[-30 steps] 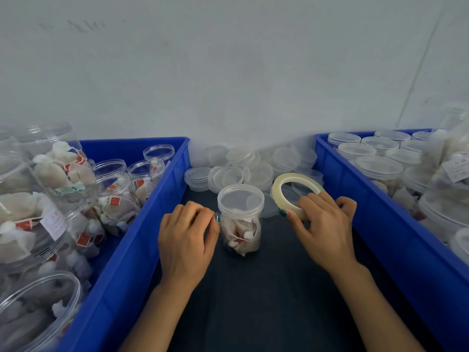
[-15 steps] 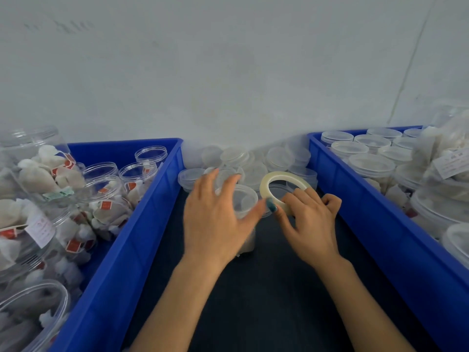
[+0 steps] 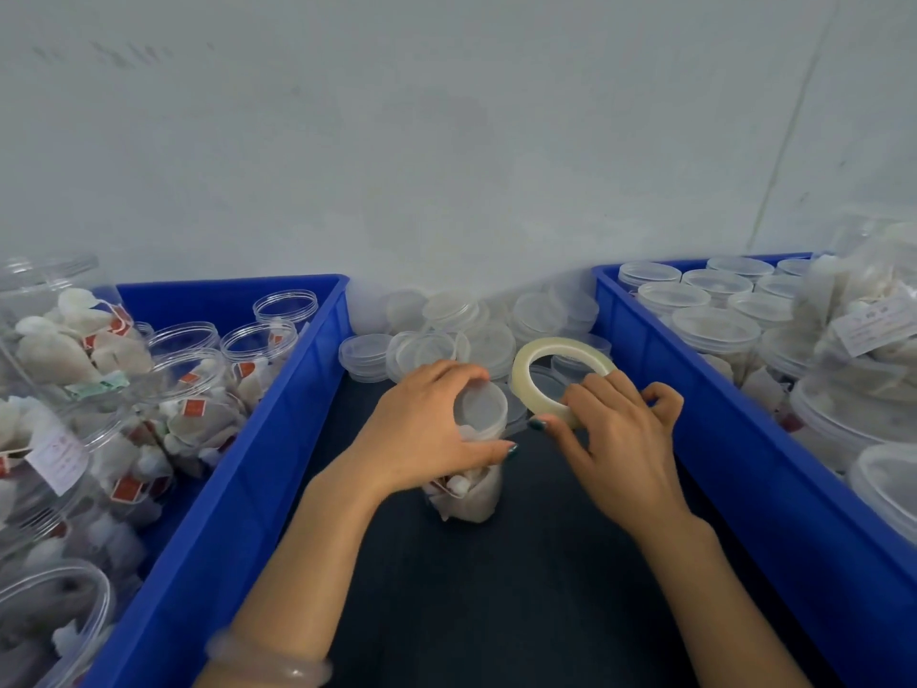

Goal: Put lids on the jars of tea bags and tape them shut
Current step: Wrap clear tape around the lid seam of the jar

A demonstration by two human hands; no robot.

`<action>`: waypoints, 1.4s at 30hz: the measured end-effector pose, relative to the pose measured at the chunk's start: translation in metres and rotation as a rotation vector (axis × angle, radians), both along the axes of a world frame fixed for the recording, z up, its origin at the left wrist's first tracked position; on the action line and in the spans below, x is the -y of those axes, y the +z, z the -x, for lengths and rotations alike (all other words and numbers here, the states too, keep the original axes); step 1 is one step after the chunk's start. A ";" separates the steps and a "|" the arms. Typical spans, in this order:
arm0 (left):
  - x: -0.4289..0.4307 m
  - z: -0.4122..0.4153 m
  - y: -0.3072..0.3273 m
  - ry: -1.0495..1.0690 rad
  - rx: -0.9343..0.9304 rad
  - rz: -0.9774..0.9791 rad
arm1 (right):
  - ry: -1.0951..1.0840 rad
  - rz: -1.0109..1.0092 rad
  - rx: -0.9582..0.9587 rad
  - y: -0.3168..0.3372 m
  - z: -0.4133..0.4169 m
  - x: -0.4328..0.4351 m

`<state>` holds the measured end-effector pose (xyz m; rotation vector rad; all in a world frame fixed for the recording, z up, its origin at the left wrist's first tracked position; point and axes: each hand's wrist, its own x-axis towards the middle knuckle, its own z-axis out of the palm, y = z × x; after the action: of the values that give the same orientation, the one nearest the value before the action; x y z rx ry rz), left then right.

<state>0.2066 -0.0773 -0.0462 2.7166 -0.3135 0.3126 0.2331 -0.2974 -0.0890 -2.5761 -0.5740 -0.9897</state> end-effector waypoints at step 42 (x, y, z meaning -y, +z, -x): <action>0.008 0.009 -0.006 -0.091 0.098 0.287 | 0.211 0.002 -0.142 0.003 0.007 0.006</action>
<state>0.1980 -0.0855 -0.0517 2.4025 -0.3869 0.4298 0.2261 -0.3036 -0.0859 -2.4986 -0.7881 -0.7312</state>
